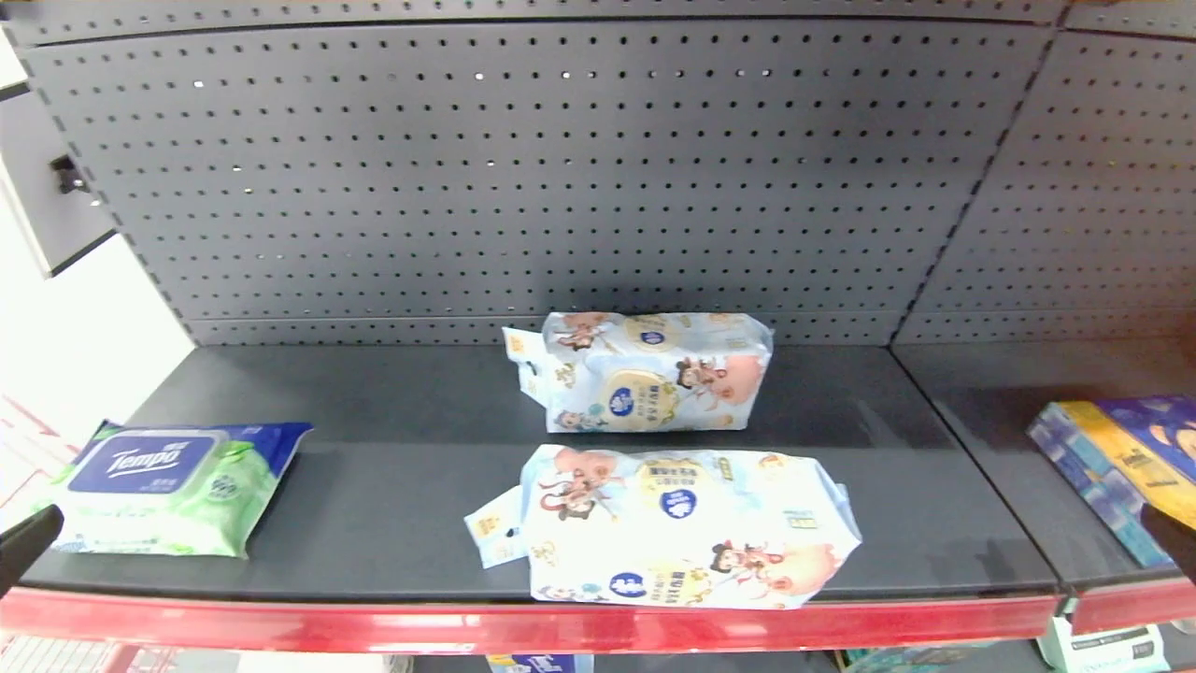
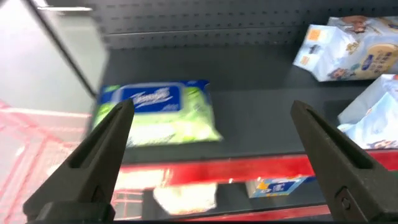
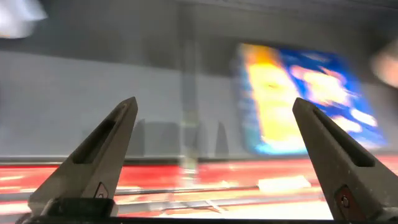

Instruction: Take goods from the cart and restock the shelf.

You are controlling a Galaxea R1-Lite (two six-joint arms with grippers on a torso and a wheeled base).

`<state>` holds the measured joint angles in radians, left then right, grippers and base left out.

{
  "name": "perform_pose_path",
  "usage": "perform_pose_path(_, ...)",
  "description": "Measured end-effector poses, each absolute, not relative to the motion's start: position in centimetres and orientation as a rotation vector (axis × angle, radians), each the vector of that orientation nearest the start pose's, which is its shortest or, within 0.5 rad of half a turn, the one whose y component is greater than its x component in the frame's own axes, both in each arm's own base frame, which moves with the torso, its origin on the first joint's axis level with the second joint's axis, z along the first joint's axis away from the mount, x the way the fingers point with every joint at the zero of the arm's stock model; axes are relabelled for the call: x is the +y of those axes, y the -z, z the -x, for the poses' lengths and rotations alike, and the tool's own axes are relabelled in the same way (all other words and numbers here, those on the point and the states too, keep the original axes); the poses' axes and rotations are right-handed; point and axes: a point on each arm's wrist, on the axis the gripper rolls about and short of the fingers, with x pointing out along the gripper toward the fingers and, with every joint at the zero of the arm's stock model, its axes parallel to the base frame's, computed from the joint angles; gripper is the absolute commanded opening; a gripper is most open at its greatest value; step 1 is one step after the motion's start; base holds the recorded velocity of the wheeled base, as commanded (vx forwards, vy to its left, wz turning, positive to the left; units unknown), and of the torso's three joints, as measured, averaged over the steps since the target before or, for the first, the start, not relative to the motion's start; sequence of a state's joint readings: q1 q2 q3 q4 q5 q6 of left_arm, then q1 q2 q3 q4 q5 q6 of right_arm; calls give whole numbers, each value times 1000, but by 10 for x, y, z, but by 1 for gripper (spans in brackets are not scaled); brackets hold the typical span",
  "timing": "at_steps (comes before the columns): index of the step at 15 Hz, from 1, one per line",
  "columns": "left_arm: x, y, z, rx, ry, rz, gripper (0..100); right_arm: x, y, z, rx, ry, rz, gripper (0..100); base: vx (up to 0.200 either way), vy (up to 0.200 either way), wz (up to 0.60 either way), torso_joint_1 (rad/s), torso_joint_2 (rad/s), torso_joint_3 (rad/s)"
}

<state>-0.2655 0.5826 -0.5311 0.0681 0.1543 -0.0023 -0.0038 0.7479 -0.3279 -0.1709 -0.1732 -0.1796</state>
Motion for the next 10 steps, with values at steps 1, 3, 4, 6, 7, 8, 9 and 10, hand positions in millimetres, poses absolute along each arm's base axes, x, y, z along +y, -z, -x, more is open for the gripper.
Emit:
perform_pose_path(1,-4,-219,-29,115,111,-22,100,-4,-176,-70,265,152,201,100,0,0,0,0,0,0)
perform_pose_path(3,-4,-219,-28,112,109,-21,100,-4,-176,-69,263,152,204,100,0,0,0,0,0,0)
perform_pose_path(4,-4,-220,-28,109,111,-21,100,-4,-176,-69,263,152,207,100,0,0,0,0,0,0)
perform_pose_path(6,-4,-220,-27,105,111,-20,100,-4,-175,-68,265,152,218,100,0,0,0,0,0,0)
perform_pose_path(7,-4,-220,-26,103,110,-19,100,-4,-176,-68,262,153,219,100,0,0,0,0,0,0)
perform_pose_path(8,-3,-220,-26,101,109,-19,100,-4,-176,-68,259,153,220,100,0,0,600,-2,2,2)
perform_pose_path(9,-3,-220,-25,99,110,-18,100,-4,-176,-68,257,153,222,100,0,0,600,2,2,7)
perform_pose_path(10,-3,-220,-25,97,110,-18,100,-4,-176,-67,256,153,223,100,0,0,600,2,-2,2)
